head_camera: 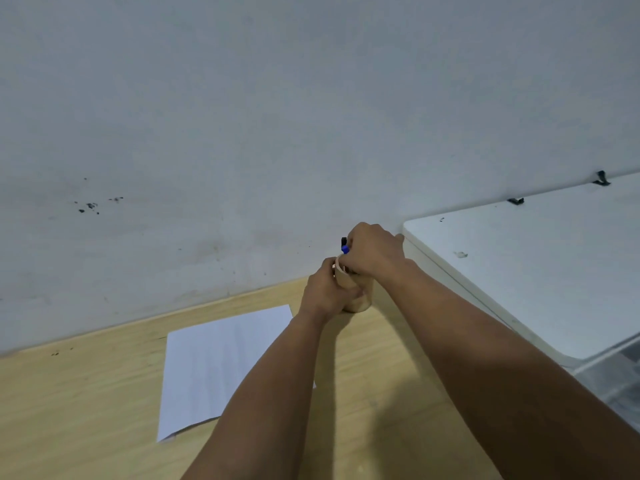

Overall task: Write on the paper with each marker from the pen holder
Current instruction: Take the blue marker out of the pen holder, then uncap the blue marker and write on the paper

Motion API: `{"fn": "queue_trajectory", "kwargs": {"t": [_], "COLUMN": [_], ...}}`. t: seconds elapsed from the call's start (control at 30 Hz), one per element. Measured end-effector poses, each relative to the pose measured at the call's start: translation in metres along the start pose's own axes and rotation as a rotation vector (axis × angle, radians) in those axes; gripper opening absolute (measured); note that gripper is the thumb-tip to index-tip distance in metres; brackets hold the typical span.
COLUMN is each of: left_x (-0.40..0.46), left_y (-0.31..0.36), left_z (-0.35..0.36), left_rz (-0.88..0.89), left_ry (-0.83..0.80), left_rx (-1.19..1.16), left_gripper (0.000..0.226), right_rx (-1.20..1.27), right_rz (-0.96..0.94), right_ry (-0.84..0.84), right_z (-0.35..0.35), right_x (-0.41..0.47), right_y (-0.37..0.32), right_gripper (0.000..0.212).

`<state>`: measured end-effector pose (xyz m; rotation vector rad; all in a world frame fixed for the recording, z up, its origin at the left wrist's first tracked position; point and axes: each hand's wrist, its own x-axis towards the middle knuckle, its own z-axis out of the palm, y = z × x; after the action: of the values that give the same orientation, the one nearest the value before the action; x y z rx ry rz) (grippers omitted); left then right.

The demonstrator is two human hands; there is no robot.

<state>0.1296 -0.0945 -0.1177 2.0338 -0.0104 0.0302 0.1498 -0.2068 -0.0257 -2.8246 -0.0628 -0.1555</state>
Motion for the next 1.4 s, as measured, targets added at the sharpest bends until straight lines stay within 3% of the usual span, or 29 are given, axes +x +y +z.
{"fn": "queue_trajectory", "kwargs": {"t": [0.2,0.37,0.47,0.57,0.63,0.77,0.87,1.1,1.23,1.3,1.4], "left_x": [-0.012,-0.033,-0.054,-0.083,-0.103,-0.143,-0.165,-0.178,-0.163,-0.163,-0.163], "left_y": [0.023,0.050,0.057,0.053,0.044,0.016,-0.005,-0.042,-0.062,-0.081,-0.111], "left_z": [-0.027,-0.093,-0.137,-0.176,-0.198,-0.232,-0.249,-0.273,-0.291,-0.305,-0.305], "left_rz": [0.011,0.084,0.105,0.101,0.059,-0.057,-0.107,-0.066,-0.149,-0.196,-0.215], "left_ry": [-0.062,0.134,0.282,0.412,0.464,0.484,0.447,0.438,0.607,0.657,0.529], "left_rx": [0.166,0.242,0.263,0.276,0.290,0.296,0.343,0.287,0.275,0.376,0.771], "left_gripper": [0.110,0.076,0.053,0.049,0.053,0.090,0.085,0.057,0.052,0.054,0.056], "right_rx": [0.304,0.638,0.837,0.976,0.916,0.823,0.818,0.871,0.753,0.717,0.776], "right_rz": [-0.053,-0.210,-0.234,-0.194,-0.214,-0.353,-0.427,-0.480,-0.533,-0.486,-0.370], "right_ry": [0.266,0.409,0.221,-0.065,-0.211,-0.436,-0.523,-0.571,-0.384,-0.296,-0.207], "right_z": [-0.047,-0.082,-0.079,-0.055,-0.036,0.003,0.024,0.059,0.081,0.092,0.104], "right_x": [-0.011,-0.025,-0.040,-0.062,-0.078,-0.109,-0.124,-0.134,-0.121,-0.109,-0.092], "right_y": [-0.002,-0.027,-0.054,-0.084,-0.101,-0.132,-0.158,-0.201,-0.200,-0.186,-0.169], "right_gripper": [0.014,0.018,0.028,0.035,0.030,0.013,0.012,0.017,0.014,0.013,0.014]}}
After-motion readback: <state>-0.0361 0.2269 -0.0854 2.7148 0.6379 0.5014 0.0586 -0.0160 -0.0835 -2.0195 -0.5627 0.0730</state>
